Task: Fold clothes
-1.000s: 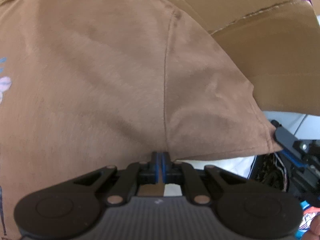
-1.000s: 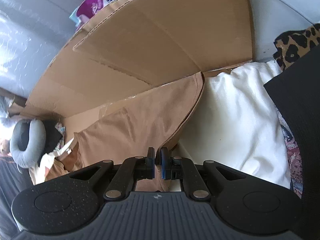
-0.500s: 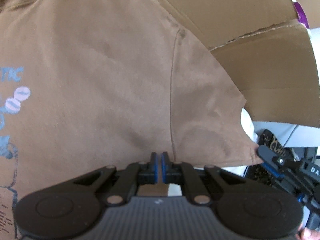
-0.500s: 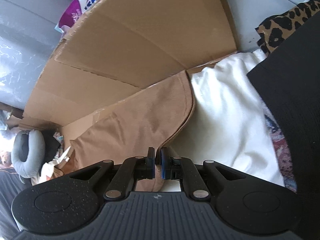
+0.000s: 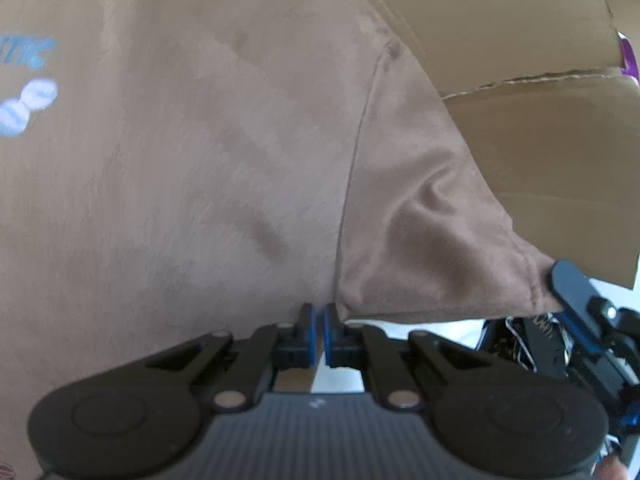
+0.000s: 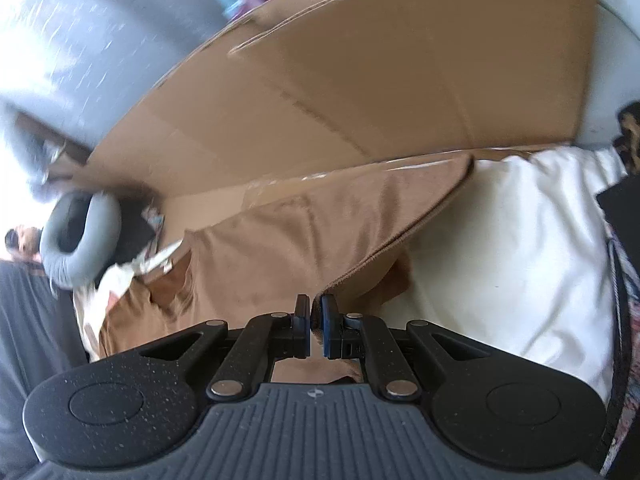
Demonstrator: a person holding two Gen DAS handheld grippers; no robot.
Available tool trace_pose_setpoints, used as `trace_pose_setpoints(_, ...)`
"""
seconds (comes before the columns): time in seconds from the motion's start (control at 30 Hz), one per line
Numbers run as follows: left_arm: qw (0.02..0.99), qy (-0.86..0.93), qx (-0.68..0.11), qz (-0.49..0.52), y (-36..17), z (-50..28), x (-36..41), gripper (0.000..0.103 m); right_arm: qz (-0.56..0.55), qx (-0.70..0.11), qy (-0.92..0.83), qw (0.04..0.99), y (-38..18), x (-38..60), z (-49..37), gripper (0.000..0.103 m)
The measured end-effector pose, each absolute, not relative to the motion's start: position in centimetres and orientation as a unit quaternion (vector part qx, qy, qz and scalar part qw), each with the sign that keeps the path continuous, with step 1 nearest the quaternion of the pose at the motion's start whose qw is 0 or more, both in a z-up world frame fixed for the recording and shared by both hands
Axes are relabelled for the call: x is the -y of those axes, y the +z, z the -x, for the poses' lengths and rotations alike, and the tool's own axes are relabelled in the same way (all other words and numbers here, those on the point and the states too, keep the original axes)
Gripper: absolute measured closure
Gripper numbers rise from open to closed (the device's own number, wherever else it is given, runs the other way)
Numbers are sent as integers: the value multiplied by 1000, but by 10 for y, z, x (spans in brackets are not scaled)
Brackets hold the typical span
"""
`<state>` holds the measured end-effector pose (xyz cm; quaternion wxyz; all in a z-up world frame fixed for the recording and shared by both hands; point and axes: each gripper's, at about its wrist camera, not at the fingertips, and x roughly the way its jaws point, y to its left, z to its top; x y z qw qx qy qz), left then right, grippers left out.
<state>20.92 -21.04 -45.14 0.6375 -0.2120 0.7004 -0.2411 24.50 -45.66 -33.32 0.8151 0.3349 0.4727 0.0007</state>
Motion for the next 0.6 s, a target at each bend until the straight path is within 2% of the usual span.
trace_pose_setpoints(0.43, 608, -225, -716, 257, -468, -214, 210, 103, -307, -500, 65, 807, -337, 418, -262, 100)
trace_pose_setpoints(0.6, 593, -212, -743, 226, -458, -232, 198, 97, -308, -504, 100, 801, -342, 408, -265, 100)
